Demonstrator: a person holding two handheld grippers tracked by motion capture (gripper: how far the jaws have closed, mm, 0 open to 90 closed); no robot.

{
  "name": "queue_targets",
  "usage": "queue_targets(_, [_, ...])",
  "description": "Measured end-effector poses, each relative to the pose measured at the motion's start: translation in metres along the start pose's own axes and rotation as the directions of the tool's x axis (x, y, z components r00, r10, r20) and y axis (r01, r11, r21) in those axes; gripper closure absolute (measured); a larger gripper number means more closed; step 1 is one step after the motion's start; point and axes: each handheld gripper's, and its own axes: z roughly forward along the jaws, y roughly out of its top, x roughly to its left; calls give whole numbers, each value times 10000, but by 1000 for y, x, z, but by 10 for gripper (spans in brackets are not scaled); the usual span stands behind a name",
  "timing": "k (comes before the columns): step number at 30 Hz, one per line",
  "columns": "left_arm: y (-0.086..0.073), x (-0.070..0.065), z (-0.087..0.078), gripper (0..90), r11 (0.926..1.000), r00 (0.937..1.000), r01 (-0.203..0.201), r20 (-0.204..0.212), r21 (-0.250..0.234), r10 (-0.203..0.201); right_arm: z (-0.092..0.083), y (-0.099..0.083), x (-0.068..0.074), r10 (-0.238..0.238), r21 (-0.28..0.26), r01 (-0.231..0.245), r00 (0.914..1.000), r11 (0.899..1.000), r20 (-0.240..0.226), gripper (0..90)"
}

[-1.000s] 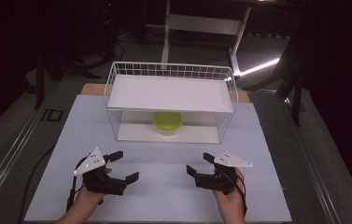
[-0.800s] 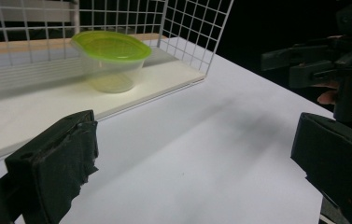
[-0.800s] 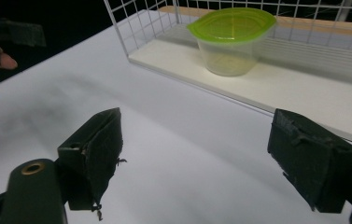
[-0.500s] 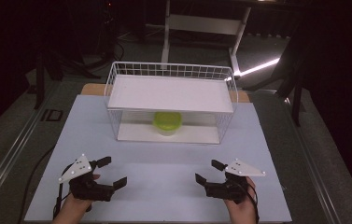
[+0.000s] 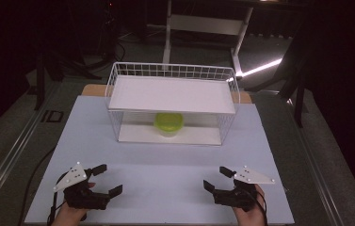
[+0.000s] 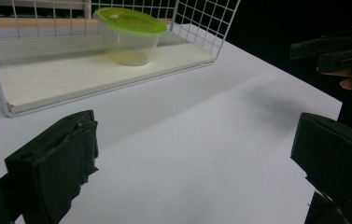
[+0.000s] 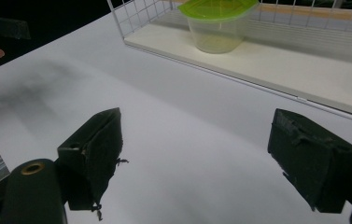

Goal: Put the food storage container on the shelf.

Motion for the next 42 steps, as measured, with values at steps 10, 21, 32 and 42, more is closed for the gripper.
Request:
queue_targets(10, [-9, 3, -2, 15, 10000, 9999, -35, -123, -3, 35, 0, -14, -8, -145, 228, 140, 9997, 9996, 207, 177])
queue_targets(21, [-10, 5, -1, 15, 9989, 9965, -456, -702, -125, 446, 2, -20, -23, -159, 421, 151, 9997, 9990, 170, 159])
queue_targets(32, [-12, 11, -3, 15, 9992, 9975, -66, -705, -393, 38, -2, -18, -25, -77, -376, 80, 9999, 9993, 81, 150])
queue_targets(42, [-10, 9, -9, 15, 9979, 9911, -348, -1303, -545, 275, 7, -20, -22, -272, -95, 274, 9994, 9996, 195, 148])
